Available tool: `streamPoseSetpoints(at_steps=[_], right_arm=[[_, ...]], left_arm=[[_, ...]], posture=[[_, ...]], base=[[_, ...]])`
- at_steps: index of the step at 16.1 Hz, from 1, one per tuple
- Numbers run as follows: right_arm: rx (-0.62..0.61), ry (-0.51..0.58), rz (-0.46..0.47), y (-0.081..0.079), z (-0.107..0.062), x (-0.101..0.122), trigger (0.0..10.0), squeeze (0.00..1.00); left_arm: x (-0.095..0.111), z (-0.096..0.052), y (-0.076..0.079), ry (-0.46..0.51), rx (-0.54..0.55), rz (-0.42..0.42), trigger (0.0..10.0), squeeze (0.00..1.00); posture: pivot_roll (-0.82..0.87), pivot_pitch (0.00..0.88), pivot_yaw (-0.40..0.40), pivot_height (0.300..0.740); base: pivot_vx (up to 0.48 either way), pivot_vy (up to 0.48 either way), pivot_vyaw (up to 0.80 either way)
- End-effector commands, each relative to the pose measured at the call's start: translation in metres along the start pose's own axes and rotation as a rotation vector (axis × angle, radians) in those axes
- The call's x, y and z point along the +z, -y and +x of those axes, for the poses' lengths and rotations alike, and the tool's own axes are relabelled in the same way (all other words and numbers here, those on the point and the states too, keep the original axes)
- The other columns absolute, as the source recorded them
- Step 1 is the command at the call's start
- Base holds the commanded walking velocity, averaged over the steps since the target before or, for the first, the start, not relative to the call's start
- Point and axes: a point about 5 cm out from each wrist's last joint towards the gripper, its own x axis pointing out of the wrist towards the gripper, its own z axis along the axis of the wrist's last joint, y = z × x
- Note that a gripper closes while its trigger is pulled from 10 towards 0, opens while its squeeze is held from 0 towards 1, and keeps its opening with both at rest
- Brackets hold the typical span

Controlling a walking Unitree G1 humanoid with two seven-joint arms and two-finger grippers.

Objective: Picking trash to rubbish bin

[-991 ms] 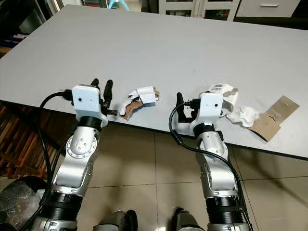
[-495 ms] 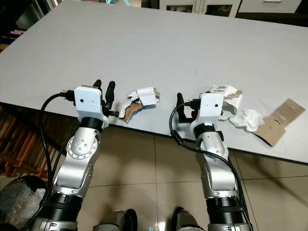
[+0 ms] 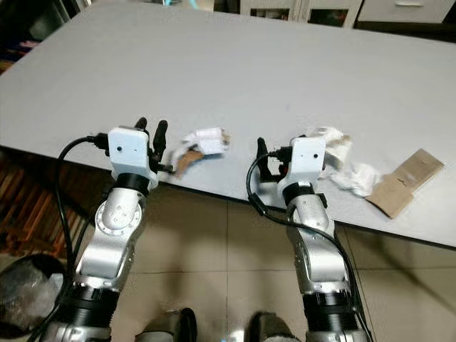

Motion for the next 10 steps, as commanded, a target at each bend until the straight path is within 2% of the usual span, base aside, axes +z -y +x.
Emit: streamPoseSetpoints(at_steps=[1, 10], right_arm=[[-0.003, -0.005, 0.003, 0.0016, -0.0008, -0.0002, 10.0, 0.00], [0.001, -0.013, 0.002, 0.0016, -0.0014, -0.0013, 10.0, 0.00]], left_arm=[[-0.0021, -0.0006, 0.0016, -0.012, -0.007, 0.001, 10.0, 0.00], [-0.0038, -0.0013, -0.0004, -0.023, 0.000, -0.003, 10.0, 0.00]], posture=[[-0.05, 0.189, 0.019, 0.740], [-0.05, 0.198, 0.016, 0.740]], base=[[0.000, 0.000, 0.00], [0.000, 0.000, 0.00]])
